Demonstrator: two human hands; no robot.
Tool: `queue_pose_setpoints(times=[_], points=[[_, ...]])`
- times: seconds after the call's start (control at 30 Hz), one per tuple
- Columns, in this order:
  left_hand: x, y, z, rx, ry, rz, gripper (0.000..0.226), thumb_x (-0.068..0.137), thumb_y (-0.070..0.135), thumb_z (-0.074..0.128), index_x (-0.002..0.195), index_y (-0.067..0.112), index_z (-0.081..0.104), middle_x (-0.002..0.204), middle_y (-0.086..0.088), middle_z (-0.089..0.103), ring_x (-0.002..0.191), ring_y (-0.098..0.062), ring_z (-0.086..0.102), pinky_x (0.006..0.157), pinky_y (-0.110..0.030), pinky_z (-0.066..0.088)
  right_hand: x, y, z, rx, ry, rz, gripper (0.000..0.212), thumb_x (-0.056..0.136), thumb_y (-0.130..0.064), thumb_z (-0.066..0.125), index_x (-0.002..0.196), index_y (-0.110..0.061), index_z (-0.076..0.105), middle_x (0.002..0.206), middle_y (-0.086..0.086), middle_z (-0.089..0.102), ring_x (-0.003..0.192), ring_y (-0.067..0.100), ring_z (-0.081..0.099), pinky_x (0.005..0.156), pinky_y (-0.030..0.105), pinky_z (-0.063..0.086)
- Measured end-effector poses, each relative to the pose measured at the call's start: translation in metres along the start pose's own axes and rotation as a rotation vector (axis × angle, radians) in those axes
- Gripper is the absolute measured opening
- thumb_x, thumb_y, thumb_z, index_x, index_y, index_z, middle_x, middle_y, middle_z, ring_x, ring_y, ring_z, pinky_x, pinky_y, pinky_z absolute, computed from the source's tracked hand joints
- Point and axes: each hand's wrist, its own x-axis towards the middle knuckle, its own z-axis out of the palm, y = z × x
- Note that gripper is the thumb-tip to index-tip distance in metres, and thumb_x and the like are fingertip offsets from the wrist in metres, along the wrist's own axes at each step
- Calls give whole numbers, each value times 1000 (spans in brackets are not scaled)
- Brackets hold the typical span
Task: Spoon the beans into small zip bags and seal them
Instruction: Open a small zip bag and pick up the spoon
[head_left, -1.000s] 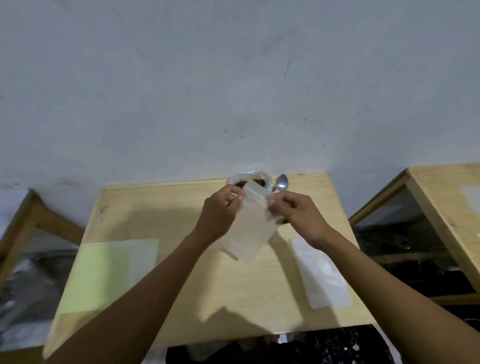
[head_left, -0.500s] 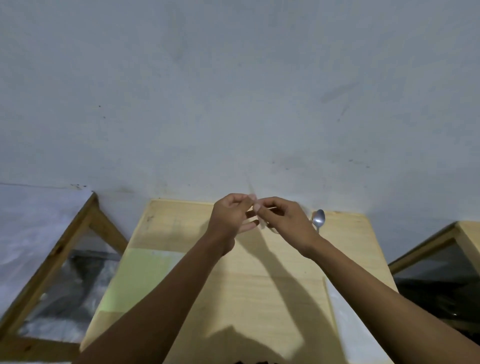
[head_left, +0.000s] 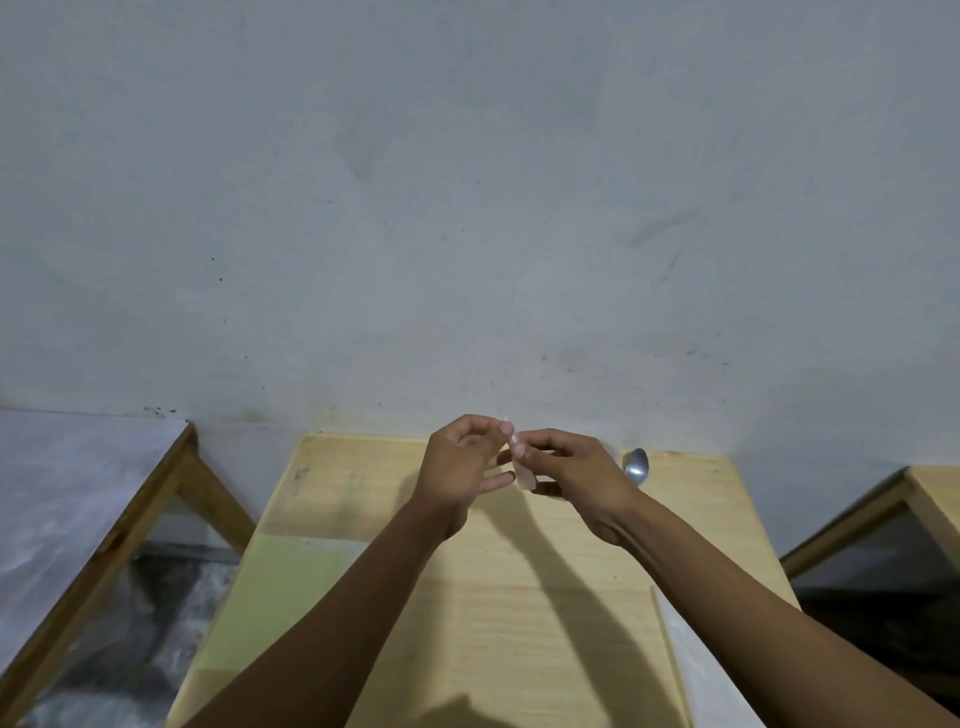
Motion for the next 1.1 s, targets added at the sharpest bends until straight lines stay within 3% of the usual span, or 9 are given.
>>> queue_pose_setpoints(times=[0.2, 0.33, 0.5, 0.63, 0.73, 0.8, 0.9, 0.97, 1.1], points=[[2, -5, 6, 40, 24, 39, 8, 93, 11, 60, 86, 6, 59, 98, -12, 73, 92, -22, 73, 84, -38, 59, -4, 1, 5, 5, 31, 6, 26, 97, -34, 56, 101, -21, 78, 101, -3, 76, 87, 10, 67, 79, 25, 52], [0, -3, 9, 24, 14, 29, 17, 89, 17, 67, 102, 9, 62, 98, -7, 75, 93, -24, 72, 74, -31, 60, -5, 7, 7, -147, 99, -41, 25, 94, -43, 58, 91, -30, 79, 98, -9, 75, 90, 15, 65, 78, 26, 51], [0, -3, 7, 48, 16, 21, 14, 89, 12, 65, 102, 7, 62, 96, -10, 75, 88, -26, 73, 76, -35, 61, -4, 5, 3, -165, 67, -11, 15, 91, -39, 64, 85, -40, 78, 90, -16, 75, 83, 10, 59, 78, 27, 51], [3, -6, 9, 76, 53, 28, 7, 93, 13, 61, 93, 6, 64, 89, -9, 74, 81, -22, 73, 74, -35, 61, -1, 9, 0, -190, 78, -4, 23, 93, -41, 61, 90, -28, 80, 91, -12, 75, 74, 6, 60, 75, 26, 50], [8, -12, 13, 137, 101, 26, 6, 90, 15, 61, 88, 10, 64, 83, -6, 73, 82, -23, 71, 78, -39, 61, 1, 12, 2, -266, 131, -100, 26, 95, -30, 60, 82, -19, 79, 70, -8, 70, 63, 5, 54, 67, 25, 45], [8, -15, 17, 114, 101, 12, 8, 89, 17, 64, 93, 11, 62, 80, -4, 73, 78, -19, 71, 72, -36, 60, 5, 16, 2, -326, 157, -159, 26, 93, -25, 60, 77, -16, 78, 67, 6, 69, 61, 12, 50, 63, 30, 41], [9, -20, 17, 84, 106, 6, 13, 91, 16, 65, 94, 4, 60, 84, -10, 74, 76, -21, 72, 66, -31, 59, 8, 20, -1, -356, 176, -157, 30, 88, -32, 62, 78, -7, 75, 82, 21, 71, 66, 38, 58, 63, 30, 39], [11, -24, 15, 119, 109, 3, 13, 92, 13, 63, 89, 1, 59, 88, -18, 72, 83, -28, 72, 69, -33, 61, 9, 22, -6, -368, 180, -119, 29, 88, -29, 63, 73, -7, 75, 75, 11, 74, 66, 25, 64, 64, 29, 44], [9, -30, 16, 308, 130, 19, 12, 92, 13, 55, 85, 4, 53, 87, -17, 67, 84, -28, 71, 72, -35, 62, 7, 29, -7, -462, 245, -159, 39, 88, -14, 59, 50, -11, 52, 47, -8, 46, 48, 8, 40, 55, 26, 39]])
